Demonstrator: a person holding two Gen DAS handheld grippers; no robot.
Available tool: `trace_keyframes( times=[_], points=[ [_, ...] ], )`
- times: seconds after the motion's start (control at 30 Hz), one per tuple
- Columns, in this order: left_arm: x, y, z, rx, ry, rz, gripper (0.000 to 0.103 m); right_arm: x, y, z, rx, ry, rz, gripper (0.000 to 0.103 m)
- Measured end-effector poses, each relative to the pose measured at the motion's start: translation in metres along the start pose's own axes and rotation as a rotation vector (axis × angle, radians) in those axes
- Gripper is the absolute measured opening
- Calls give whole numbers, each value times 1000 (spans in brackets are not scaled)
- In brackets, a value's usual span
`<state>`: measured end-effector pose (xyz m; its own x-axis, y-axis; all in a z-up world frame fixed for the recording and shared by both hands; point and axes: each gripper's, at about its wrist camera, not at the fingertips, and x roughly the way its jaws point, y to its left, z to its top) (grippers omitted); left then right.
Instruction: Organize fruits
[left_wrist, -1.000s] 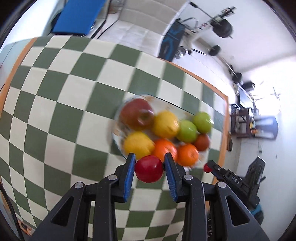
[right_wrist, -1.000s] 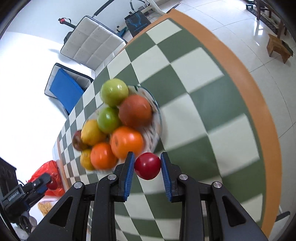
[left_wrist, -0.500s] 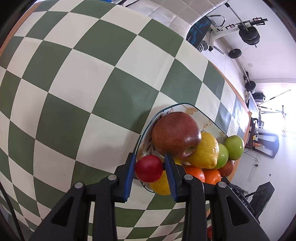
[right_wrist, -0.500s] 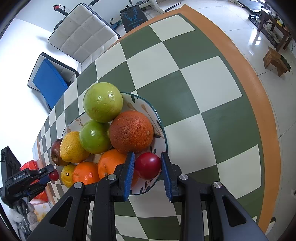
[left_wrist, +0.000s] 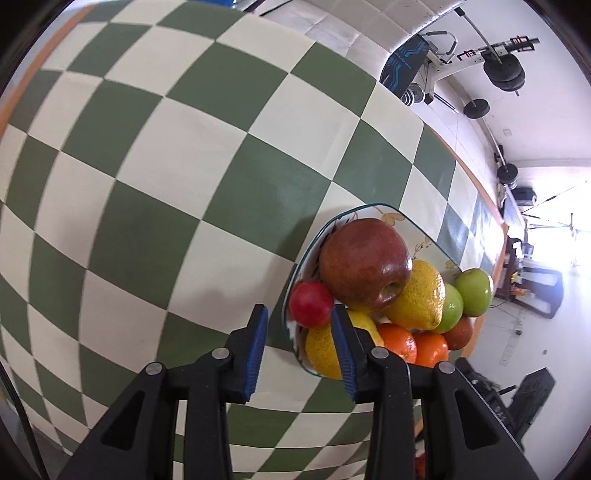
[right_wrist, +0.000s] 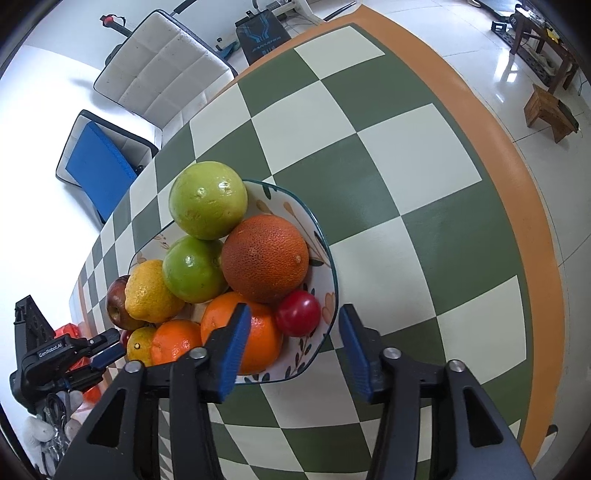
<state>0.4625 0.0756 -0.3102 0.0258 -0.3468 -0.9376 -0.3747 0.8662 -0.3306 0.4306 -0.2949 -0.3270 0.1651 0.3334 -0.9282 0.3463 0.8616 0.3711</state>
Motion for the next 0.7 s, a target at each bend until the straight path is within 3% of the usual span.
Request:
trace_keyframes(
  times=[0.03,0.07,0.1,0.2,0.3,0.57,0.7],
  points=[
    [-3,-2,-3,20,-16,24,49,-3,1,-1,-10,-6,-17,58],
    [-8,-5,-7,47,-39,63,56,-5,4,-3,-22,-10,-31,63],
    [-12,-8,-11,73,-59,93,69,-9,8,-5,-50,-21,-56,71],
    [-19,-19,-29,171,-113,181,78,-21,21,-15,-136,-49,-120,88],
    [-18,-26,-46,233,-125,239,95,-29,34,-28,-216,-76,-175,90],
    [-33,-50,-79,351,-222,320,99,-47,54,-61,-325,-130,-266,97],
    [-48,-61,-89,367,-266,314,99,-59,61,-70,-338,-162,-286,99]
  ],
)
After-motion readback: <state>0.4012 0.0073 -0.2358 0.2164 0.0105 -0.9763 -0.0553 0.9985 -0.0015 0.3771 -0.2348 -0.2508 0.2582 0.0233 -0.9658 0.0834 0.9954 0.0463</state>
